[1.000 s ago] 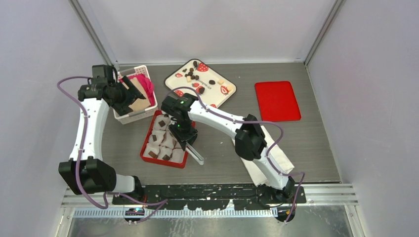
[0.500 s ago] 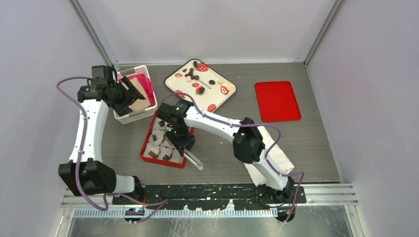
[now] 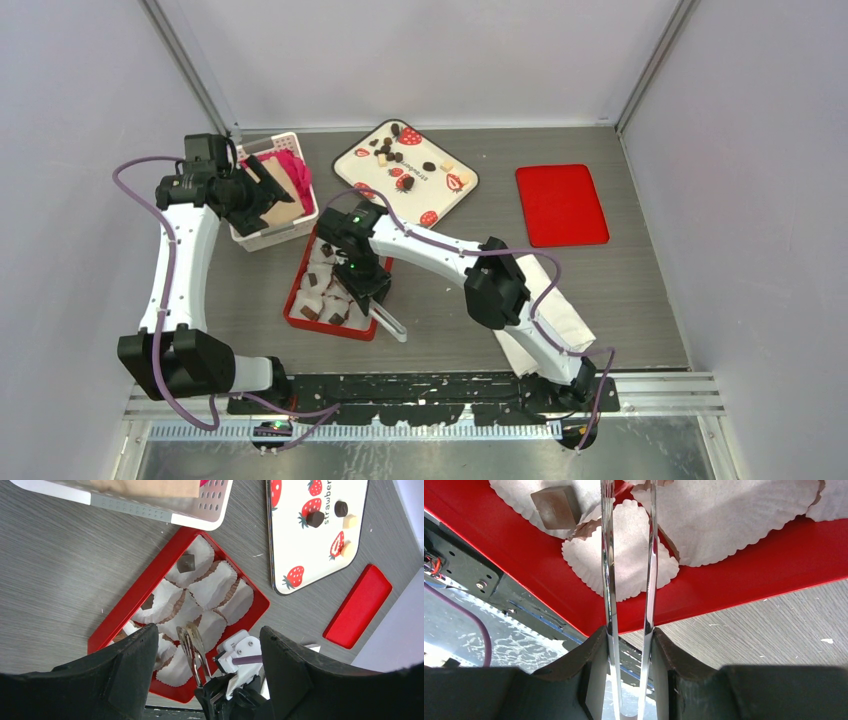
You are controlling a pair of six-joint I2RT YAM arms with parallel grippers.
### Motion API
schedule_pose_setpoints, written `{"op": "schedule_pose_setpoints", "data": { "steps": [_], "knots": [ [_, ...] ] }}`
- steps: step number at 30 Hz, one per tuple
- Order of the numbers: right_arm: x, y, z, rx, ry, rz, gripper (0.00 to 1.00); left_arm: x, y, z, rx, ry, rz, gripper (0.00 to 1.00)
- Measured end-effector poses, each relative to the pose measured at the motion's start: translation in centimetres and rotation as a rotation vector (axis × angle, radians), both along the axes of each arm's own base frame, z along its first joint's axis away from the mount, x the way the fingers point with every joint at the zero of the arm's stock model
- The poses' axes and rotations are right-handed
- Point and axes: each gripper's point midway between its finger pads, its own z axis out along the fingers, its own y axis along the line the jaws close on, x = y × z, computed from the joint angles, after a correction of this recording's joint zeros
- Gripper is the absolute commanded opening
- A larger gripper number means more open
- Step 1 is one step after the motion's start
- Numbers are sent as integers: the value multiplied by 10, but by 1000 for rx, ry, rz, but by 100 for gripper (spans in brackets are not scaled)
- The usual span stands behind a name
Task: Pack the chocolate
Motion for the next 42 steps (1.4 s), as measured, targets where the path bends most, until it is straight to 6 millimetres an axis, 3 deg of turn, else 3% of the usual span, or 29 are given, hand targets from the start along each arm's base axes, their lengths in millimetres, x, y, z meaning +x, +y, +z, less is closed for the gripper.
{"op": "schedule_pose_setpoints", "data": {
  "steps": [13, 28, 31, 36, 42],
  "knots": [
    [1, 1, 1, 4, -2, 0, 39, 0, 0, 0, 0, 0, 0, 75],
    [1, 1, 1, 7, -5, 10, 43, 0, 0, 0, 0, 0, 0, 75],
    [2, 2, 2, 8, -7, 12, 39, 0, 0, 0, 0, 0, 0, 75],
    [8, 4, 7, 18, -37, 12, 22, 0, 0, 0, 0, 1, 0, 75],
    [37, 1, 17, 40, -117, -43, 12, 0, 0, 0, 0, 0, 0, 75]
  ]
}}
